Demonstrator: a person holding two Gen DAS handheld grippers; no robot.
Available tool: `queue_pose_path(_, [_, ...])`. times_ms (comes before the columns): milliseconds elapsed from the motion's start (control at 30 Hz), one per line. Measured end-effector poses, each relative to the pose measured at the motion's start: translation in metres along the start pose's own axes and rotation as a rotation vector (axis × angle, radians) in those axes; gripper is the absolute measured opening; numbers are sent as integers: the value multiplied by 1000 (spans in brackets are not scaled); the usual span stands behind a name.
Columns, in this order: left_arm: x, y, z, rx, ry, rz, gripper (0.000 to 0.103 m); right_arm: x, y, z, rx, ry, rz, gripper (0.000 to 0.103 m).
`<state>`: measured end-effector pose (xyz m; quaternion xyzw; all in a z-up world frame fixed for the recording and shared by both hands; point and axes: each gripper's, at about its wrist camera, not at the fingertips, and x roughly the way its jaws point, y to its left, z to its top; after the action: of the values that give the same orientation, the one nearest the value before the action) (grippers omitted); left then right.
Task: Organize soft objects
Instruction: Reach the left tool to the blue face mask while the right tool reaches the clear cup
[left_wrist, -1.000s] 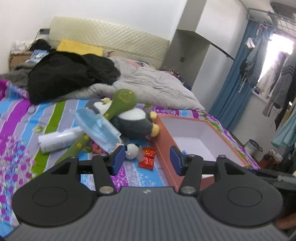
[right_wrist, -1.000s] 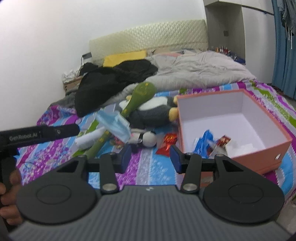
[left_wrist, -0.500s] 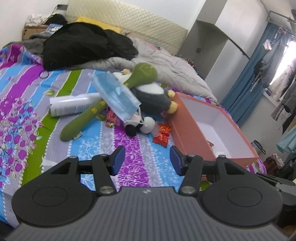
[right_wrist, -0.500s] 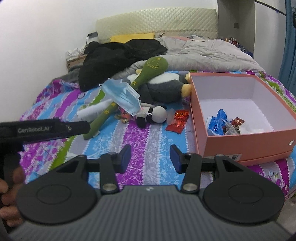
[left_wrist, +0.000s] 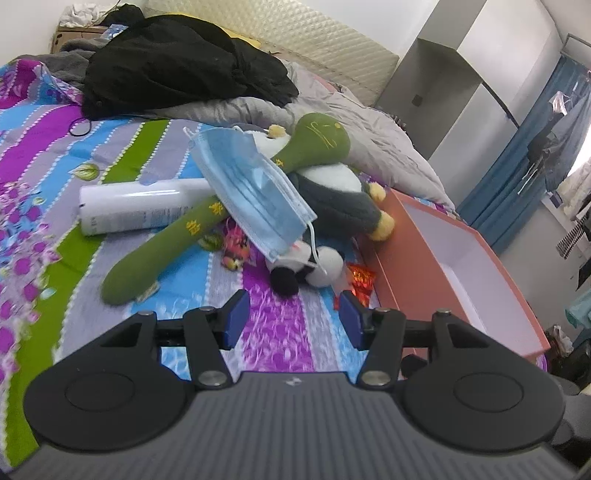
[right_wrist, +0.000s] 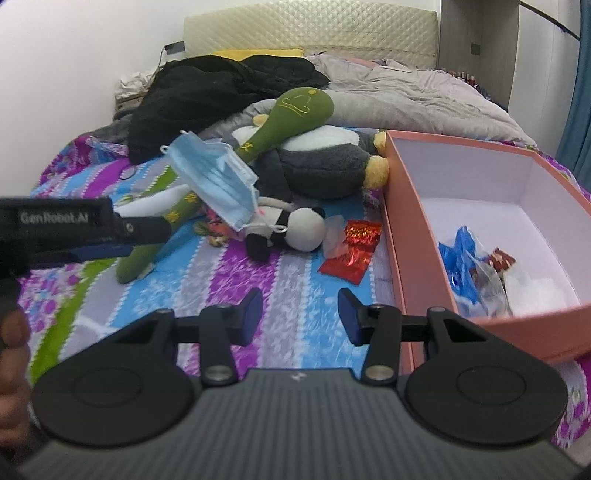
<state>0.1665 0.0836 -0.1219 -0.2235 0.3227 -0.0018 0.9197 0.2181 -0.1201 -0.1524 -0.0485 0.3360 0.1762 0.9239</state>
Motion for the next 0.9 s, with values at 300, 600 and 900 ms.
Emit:
queue_pose_path(300, [62, 5, 26, -62, -14, -46, 58, 65, -10, 14, -13, 28, -48, 42])
queue_pose_path(600, [114, 8, 50, -96, -54, -57, 56, 124, -13, 21, -52, 42, -101, 35])
queue_pose_path(900, [154, 9, 61, -115, -43, -50, 33, 169, -19, 23, -43, 69, -144, 30])
